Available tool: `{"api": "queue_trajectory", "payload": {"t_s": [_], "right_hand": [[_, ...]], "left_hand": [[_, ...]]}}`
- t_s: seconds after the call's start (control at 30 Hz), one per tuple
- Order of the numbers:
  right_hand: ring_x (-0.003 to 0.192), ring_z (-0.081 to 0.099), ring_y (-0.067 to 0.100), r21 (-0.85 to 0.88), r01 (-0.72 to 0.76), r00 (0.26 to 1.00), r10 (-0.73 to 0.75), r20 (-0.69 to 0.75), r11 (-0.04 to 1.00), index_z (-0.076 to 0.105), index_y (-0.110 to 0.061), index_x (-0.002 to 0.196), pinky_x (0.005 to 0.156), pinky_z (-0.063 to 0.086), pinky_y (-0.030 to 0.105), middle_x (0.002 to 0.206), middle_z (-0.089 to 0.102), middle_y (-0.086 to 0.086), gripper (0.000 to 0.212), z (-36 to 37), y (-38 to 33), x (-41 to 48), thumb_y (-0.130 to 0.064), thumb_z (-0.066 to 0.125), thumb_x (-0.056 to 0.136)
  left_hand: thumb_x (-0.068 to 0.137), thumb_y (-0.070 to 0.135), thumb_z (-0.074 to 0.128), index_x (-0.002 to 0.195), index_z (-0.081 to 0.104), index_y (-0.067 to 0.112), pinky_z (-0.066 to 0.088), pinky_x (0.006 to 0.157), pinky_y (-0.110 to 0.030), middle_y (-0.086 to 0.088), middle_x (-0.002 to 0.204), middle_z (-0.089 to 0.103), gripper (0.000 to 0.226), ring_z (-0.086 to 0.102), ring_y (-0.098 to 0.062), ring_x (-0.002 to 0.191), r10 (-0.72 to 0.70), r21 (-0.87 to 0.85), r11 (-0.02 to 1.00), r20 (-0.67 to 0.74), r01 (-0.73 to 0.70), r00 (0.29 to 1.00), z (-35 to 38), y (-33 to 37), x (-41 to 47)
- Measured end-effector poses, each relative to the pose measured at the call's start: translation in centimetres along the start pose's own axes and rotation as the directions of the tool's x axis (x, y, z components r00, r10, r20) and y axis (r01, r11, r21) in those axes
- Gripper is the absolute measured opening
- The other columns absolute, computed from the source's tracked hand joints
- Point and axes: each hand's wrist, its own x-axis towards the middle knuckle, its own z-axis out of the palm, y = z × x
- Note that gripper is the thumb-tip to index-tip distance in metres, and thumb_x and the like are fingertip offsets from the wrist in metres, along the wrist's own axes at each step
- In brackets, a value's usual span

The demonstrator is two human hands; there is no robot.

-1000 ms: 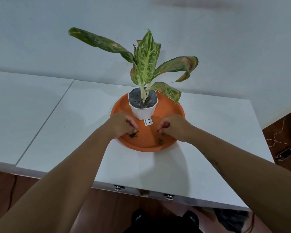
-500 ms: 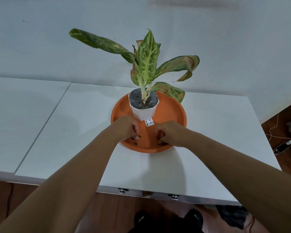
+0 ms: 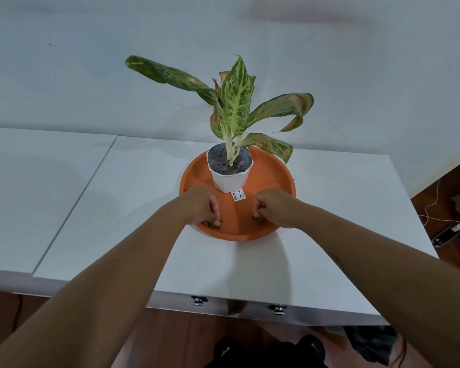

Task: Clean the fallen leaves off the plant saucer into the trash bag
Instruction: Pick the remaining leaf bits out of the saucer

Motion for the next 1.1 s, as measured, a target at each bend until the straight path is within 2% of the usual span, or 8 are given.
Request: {"api": "queue_trajectory", "payload": {"t_s": [0.27, 0.37, 0.5, 0.63, 0.77, 0.9, 1.0, 1.1], "right_hand": [[0.077, 0.055, 0.015, 0.065, -0.025, 0.998, 0.029, -0.052, 0.998, 0.063, -0.013, 0.078, 0.055, 0.037, 0.015, 0.082, 0.062, 0.001, 0.013, 0.5, 0.7, -0.4, -0.006, 0.06, 0.089], [0.074, 0.057, 0.013, 0.146, -0.034, 0.993, 0.05, -0.109, 0.989, 0.066, -0.013, 0.077, 0.061, 0.043, 0.017, 0.083, 0.066, 0.0, 0.015, 0.5, 0.9, -0.2, -0.006, 0.06, 0.088], [0.063, 0.058, 0.012, 0.438, -0.093, 0.969, 0.182, -0.166, 0.894, 0.068, -0.008, 0.086, 0.067, 0.048, 0.024, 0.077, 0.066, -0.004, 0.008, 0.4, 1.2, -0.1, -0.011, 0.062, 0.089], [0.061, 0.061, 0.01, 0.654, -0.077, 0.943, 0.269, -0.198, 0.752, 0.069, -0.002, 0.095, 0.056, 0.046, 0.01, 0.08, 0.068, 0.0, 0.011, 0.2, 1.4, -0.3, -0.01, 0.064, 0.089], [0.068, 0.063, 0.012, 0.783, -0.056, 0.928, 0.322, -0.188, 0.619, 0.069, -0.003, 0.093, 0.062, 0.049, 0.014, 0.084, 0.068, 0.002, 0.009, 0.1, 1.9, -0.2, -0.01, 0.065, 0.089], [0.073, 0.061, 0.015, 0.889, 0.007, 0.935, 0.311, -0.169, 0.459, 0.067, -0.004, 0.083, 0.066, 0.051, 0.019, 0.081, 0.066, 0.007, 0.01, -0.1, 2.4, -0.3, -0.006, 0.062, 0.091], [0.071, 0.059, 0.016, 0.939, 0.038, 0.942, 0.301, -0.147, 0.341, 0.067, -0.003, 0.082, 0.069, 0.051, 0.021, 0.079, 0.065, 0.007, 0.012, 0.2, 2.3, -0.4, -0.005, 0.06, 0.092], [0.069, 0.058, 0.015, 0.984, 0.066, 0.949, 0.293, -0.113, 0.167, 0.066, 0.0, 0.087, 0.069, 0.052, 0.021, 0.079, 0.064, 0.008, 0.01, 0.3, 2.0, -0.4, -0.003, 0.059, 0.092]], "left_hand": [[0.081, 0.015, 0.079, 0.076, 0.073, 0.019, 0.049, 0.077, -0.024, 0.004, 0.076, 0.068, 0.008, 0.061, -0.011, 0.077, -0.019, 0.176, 0.984, 0.083, 0.005, 0.996, 0.4, 1.6, 0.5], [0.084, 0.011, 0.075, 0.075, 0.072, 0.018, 0.049, 0.07, -0.02, 0.003, 0.077, 0.069, 0.011, 0.061, -0.01, 0.072, -0.003, 0.186, 0.982, 0.096, -0.015, 0.995, 0.6, 1.7, 0.7], [0.086, 0.01, 0.07, 0.073, 0.072, 0.018, 0.048, 0.063, -0.015, 0.001, 0.082, 0.074, 0.016, 0.065, -0.008, 0.066, -0.022, 0.054, 0.998, 0.085, 0.018, 0.996, 0.6, 1.1, 0.8], [0.084, 0.01, 0.073, 0.076, 0.076, 0.015, 0.051, 0.066, -0.018, 0.004, 0.075, 0.074, 0.011, 0.066, -0.009, 0.064, -0.033, -0.197, 0.98, -0.033, 0.026, 0.999, 0.9, 0.1, 0.8], [0.082, 0.01, 0.076, 0.079, 0.078, 0.014, 0.052, 0.069, -0.019, -0.001, 0.078, 0.077, 0.005, 0.069, -0.01, 0.066, -0.064, -0.362, 0.932, -0.131, 0.012, 0.989, 1.0, 0.0, 1.1], [0.082, 0.01, 0.079, 0.09, 0.078, 0.007, 0.055, 0.074, -0.022, -0.005, 0.086, 0.076, 0.008, 0.069, -0.012, 0.07, -0.088, -0.607, 0.794, -0.138, -0.014, 0.987, 1.0, -0.1, 1.1], [0.084, 0.002, 0.074, 0.097, 0.074, -0.003, 0.056, 0.068, -0.016, -0.007, 0.085, 0.073, 0.013, 0.066, -0.011, 0.073, -0.081, -0.827, 0.562, -0.1, -0.038, 0.992, 1.6, 0.3, 0.7], [0.086, -0.001, 0.07, 0.094, 0.074, 0.001, 0.056, 0.065, -0.013, -0.005, 0.082, 0.073, 0.009, 0.065, -0.008, 0.07, -0.092, -0.936, 0.35, -0.058, -0.023, 0.994, 2.2, 1.1, 0.7]]}}
